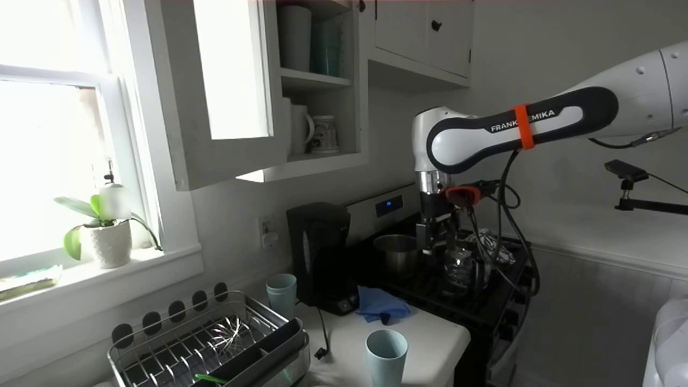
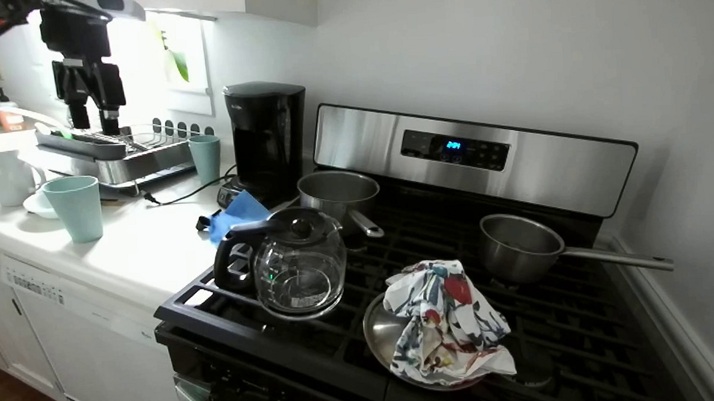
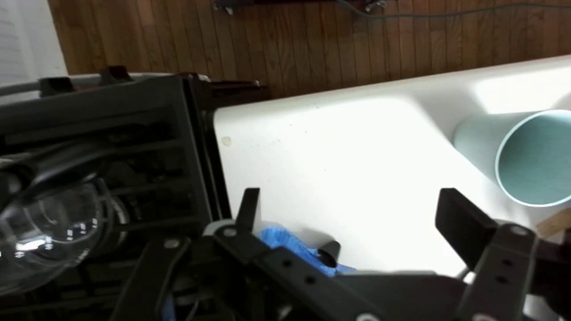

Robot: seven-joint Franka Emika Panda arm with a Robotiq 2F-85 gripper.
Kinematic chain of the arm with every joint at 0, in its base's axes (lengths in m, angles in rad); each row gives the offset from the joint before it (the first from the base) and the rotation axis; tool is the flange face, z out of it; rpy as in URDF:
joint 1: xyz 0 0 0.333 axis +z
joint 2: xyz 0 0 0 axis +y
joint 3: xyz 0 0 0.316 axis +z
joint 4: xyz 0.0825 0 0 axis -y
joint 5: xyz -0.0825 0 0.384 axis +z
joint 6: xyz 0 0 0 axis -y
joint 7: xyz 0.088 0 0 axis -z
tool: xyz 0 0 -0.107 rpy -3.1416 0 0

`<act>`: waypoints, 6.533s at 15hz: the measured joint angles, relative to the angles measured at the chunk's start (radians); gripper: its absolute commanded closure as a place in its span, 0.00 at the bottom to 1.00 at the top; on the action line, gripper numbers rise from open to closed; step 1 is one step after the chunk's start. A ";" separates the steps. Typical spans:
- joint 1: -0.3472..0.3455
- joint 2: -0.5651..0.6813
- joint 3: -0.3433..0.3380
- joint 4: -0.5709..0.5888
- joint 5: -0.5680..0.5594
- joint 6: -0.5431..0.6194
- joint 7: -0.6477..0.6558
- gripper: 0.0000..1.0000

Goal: Pick up the light blue cup and put it in the bottom shelf of the top wall cabinet

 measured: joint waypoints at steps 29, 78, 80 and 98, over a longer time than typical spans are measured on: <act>0.136 0.282 0.024 -0.178 0.262 0.487 -0.425 1.00; -0.011 0.130 -0.040 0.711 0.202 -0.045 0.260 0.96; -0.011 0.143 -0.039 0.726 0.202 -0.045 0.263 0.98; -0.030 0.244 -0.065 0.847 0.277 0.108 0.346 0.98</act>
